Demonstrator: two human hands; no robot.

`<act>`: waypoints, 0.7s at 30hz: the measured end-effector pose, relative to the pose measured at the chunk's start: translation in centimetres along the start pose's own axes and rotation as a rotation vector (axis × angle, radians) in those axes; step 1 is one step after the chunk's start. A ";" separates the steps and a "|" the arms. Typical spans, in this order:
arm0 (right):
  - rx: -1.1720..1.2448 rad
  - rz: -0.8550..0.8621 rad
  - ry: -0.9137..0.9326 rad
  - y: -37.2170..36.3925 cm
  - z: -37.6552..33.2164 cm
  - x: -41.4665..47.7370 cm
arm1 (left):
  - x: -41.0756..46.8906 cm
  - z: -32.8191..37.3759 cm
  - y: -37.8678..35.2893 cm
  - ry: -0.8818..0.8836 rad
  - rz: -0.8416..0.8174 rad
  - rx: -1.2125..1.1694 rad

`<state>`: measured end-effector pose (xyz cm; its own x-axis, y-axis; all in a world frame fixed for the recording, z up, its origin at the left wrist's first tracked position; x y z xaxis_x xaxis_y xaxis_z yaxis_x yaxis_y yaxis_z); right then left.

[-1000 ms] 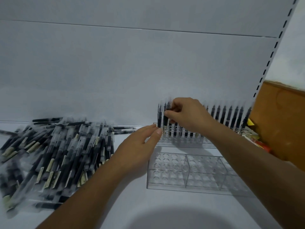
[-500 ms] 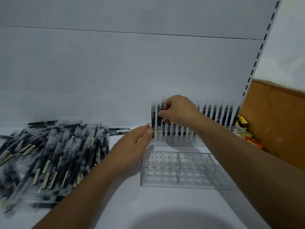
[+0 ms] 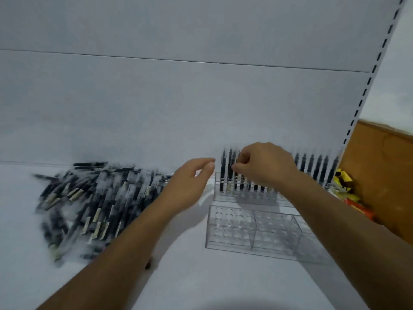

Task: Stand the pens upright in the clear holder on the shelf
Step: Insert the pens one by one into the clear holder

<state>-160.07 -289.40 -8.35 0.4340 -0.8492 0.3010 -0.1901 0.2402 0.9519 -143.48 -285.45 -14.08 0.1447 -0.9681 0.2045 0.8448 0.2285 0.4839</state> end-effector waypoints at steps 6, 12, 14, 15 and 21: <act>0.199 0.065 0.350 0.7 -9.3 -3.9 | -2.6 -0.6 7.4 0.044 0.198 0.041; 0.211 -0.082 0.704 -4.8 -17.5 -7.3 | -9.5 -6.3 13.9 0.183 0.378 0.221; 0.190 -0.091 0.730 -6.1 -18.1 -7.5 | -11.6 -7.5 15.3 0.216 0.418 0.278; 0.200 -0.091 0.727 -6.5 -18.2 -7.6 | -12.4 -8.0 15.8 0.231 0.431 0.288; 0.232 -0.093 0.729 -6.3 -18.0 -8.1 | -15.4 -9.0 15.6 0.171 0.449 0.294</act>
<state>-146.53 -275.59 -15.79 0.9125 -0.3172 0.2583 -0.2693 0.0095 0.9630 -127.86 -267.87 -17.35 0.5591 -0.7665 0.3162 0.5055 0.6174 0.6028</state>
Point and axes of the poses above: each hand's wrist, its own x-axis towards the middle knuckle, its own y-axis out of the back of the hand, z = x × y, the point moved 3 cm from there along x, towards the middle knuckle, and after that the axes turned 9 degrees about y, right-handed, at the moved point
